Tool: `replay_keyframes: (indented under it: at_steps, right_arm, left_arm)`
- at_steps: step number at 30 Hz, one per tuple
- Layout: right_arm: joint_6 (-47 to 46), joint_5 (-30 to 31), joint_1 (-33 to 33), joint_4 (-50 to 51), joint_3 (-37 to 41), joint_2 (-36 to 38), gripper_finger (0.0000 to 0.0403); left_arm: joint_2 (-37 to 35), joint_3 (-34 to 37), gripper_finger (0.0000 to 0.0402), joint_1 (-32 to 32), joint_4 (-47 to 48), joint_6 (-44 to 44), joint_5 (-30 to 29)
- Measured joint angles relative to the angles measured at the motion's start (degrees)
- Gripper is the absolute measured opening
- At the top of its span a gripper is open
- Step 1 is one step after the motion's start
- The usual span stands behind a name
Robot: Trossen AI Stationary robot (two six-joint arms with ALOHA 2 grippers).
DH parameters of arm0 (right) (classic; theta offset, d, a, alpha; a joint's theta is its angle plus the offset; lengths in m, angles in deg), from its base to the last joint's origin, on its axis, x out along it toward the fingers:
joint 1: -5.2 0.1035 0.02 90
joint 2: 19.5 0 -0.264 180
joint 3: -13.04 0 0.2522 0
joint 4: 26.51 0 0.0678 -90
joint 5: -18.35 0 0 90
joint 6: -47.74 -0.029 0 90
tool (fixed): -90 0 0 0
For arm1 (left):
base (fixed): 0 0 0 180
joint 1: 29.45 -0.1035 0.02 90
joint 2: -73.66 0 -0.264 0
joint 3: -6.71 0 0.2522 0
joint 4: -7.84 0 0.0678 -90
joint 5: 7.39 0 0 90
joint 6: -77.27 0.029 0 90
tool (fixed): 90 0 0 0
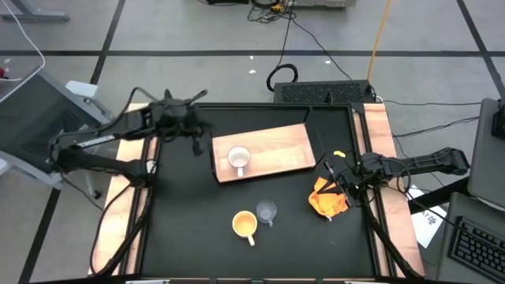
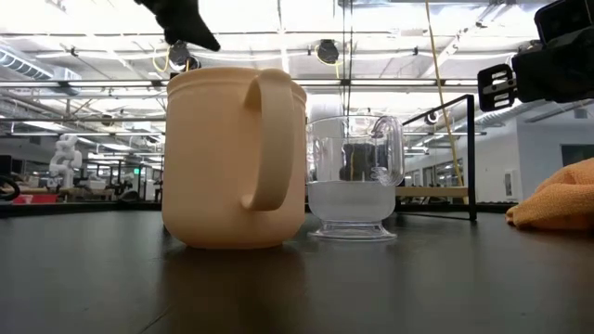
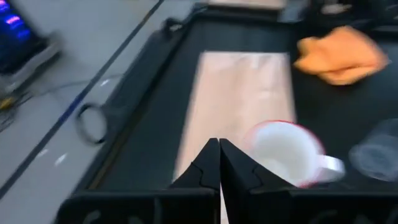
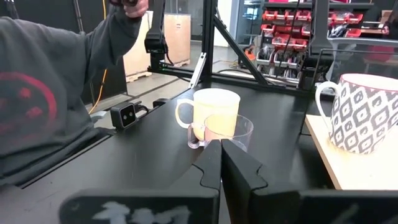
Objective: Stack small to large cups/mugs on shelf
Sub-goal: Put the orange mug on the shelf
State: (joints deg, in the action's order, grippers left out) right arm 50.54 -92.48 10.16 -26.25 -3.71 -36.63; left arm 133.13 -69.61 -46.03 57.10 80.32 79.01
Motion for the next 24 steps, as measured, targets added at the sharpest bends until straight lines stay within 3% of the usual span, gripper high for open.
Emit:
replay_keyframes:
  at_steps: [5,13,24]
  right_arm:
    - [0.06,0.01,0.01,0.02,0.0,-0.04,0.0]
    - [0.07,0.01,-0.01,0.04,0.0,-0.07,0.0]
    - [1.36,0.0,0.0,0.04,0.0,-0.26,0.0]
  left_arm:
    - [-7.84,9.96,0.0,3.39,-10.97,-1.43,3.76]
    - [-16.34,21.46,0.0,8.75,-16.73,-3.43,-0.95]
    - [-20.41,39.29,0.0,13.6,-39.69,-1.66,-1.96]
